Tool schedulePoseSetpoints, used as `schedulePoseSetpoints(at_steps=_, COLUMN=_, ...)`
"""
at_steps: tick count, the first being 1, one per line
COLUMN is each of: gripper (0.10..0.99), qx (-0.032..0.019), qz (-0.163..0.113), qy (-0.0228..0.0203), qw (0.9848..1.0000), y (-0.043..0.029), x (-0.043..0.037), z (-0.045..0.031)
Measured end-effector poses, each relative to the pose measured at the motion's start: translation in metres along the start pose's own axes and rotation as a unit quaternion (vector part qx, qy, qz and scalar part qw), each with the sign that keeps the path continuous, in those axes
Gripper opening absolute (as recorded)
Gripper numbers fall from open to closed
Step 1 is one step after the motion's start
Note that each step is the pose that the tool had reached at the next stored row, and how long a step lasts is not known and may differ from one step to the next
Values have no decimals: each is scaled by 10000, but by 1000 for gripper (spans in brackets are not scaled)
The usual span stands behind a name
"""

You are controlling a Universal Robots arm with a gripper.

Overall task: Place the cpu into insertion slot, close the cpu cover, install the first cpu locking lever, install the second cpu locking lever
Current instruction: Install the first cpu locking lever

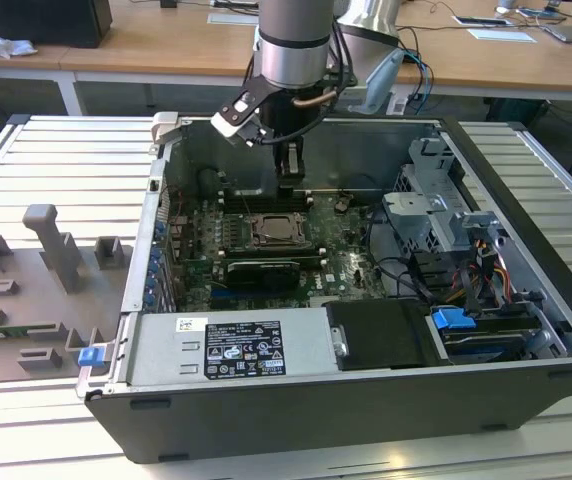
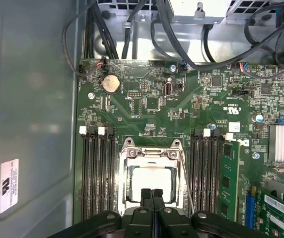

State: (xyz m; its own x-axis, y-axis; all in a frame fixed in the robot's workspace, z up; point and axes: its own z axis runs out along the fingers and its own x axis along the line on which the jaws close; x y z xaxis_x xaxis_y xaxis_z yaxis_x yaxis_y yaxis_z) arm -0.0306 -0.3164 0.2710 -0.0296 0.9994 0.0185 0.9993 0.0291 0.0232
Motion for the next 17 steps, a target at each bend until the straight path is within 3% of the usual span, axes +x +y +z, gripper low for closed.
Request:
schedulePoseSetpoints(at_steps=2, gripper=106, qx=4, qz=-60, qy=3, qw=10000, y=0, x=1, z=-18)
schedulePoseSetpoints(at_steps=5, gripper=106, qx=13, qz=-477, qy=11, qw=9989, y=0, x=1, z=-18)
schedulePoseSetpoints(at_steps=9, gripper=106, qx=23, qz=-933, qy=15, qw=9956, y=0, x=0, z=-18)
schedulePoseSetpoints(at_steps=14, gripper=106, qx=38, qz=-1051, qy=19, qw=9945, y=0, x=1, z=-14)
schedulePoseSetpoints(at_steps=17, gripper=106, qx=41, qz=-1232, qy=24, qw=9924, y=0, x=1, z=-13)
